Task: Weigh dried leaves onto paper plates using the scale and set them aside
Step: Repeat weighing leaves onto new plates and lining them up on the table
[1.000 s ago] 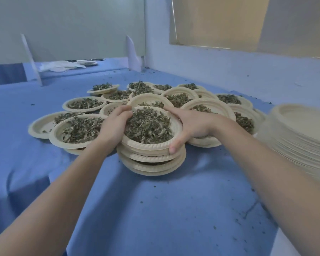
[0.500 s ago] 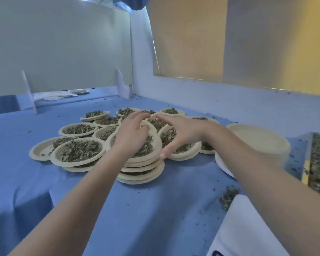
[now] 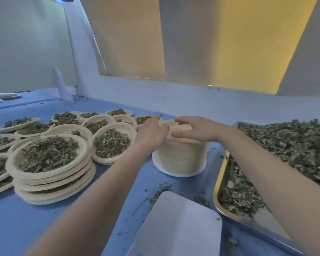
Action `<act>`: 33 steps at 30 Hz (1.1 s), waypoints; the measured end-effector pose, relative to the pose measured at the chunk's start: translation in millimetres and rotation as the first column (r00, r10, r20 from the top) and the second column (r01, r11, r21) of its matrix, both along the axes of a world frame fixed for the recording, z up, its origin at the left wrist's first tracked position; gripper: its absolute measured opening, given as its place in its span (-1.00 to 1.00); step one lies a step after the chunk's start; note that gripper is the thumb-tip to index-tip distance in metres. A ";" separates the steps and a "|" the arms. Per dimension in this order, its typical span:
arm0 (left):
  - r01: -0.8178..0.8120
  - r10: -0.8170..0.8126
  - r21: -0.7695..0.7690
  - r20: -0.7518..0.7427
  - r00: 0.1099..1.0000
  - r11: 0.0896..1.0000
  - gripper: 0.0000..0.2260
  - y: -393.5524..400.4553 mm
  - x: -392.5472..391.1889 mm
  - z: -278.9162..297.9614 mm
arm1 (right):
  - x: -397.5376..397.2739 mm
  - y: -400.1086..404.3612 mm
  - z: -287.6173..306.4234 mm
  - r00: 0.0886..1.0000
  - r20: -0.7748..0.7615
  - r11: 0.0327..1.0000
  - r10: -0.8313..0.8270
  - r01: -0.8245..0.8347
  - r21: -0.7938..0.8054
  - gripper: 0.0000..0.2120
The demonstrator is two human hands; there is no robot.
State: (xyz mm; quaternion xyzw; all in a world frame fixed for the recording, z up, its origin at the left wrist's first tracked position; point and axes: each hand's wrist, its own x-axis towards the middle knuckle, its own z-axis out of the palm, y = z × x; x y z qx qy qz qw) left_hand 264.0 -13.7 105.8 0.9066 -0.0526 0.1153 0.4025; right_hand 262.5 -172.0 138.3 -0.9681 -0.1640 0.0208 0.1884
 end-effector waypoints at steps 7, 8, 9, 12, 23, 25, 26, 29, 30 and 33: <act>-0.103 0.099 -0.018 -0.130 0.987 0.995 -0.49 -23.2 33.3 -18.6 | 27.7 -28.6 -31.4 0.967 0.111 0.970 -0.228 0.215 0.113 -0.51; -0.101 0.098 -0.021 -0.131 0.987 0.995 -0.52 -23.7 35.7 -19.7 | 30.6 -31.8 -34.1 0.959 0.089 0.958 -0.268 0.255 0.134 -0.55; -0.099 0.096 -0.016 -0.131 0.987 0.995 -0.54 -24.2 37.6 -19.9 | 33.2 -35.5 -36.1 0.950 0.057 0.944 -0.306 0.295 0.149 -0.58; -0.088 0.096 0.063 -0.133 0.986 0.994 -0.57 -24.6 39.0 -15.4 | 37.2 -43.8 -38.1 0.936 -0.008 0.925 -0.351 0.349 0.153 -0.77; -0.033 0.048 0.203 -0.071 0.996 0.979 -0.84 -21.0 10.2 35.1 | 6.9 -37.6 5.6 0.941 0.119 0.929 -0.318 0.284 0.236 -0.63; -0.013 0.024 0.162 -0.065 0.998 0.987 -0.80 -17.9 -4.3 41.4 | -10.3 -37.3 10.9 0.943 0.108 0.927 -0.314 0.280 0.248 -0.68; -0.011 0.020 0.151 -0.062 0.998 0.989 -0.77 -15.9 -14.1 42.9 | -20.4 -36.5 12.6 0.945 0.102 0.927 -0.310 0.276 0.255 -0.64; -0.016 0.022 0.135 -0.042 0.999 0.991 -0.77 -9.7 -50.9 40.0 | -54.3 -34.0 13.9 0.953 0.095 0.931 -0.288 0.256 0.262 -0.54; -0.016 0.020 0.127 -0.024 1.000 0.992 -0.82 -7.0 -65.0 38.2 | -67.4 -32.6 12.6 0.958 0.090 0.933 -0.273 0.240 0.268 -0.51; -0.016 0.015 0.088 0.012 1.000 0.996 -0.87 3.5 -105.4 28.2 | -106.8 -28.5 0.2 0.973 0.074 0.943 -0.220 0.193 0.270 -0.41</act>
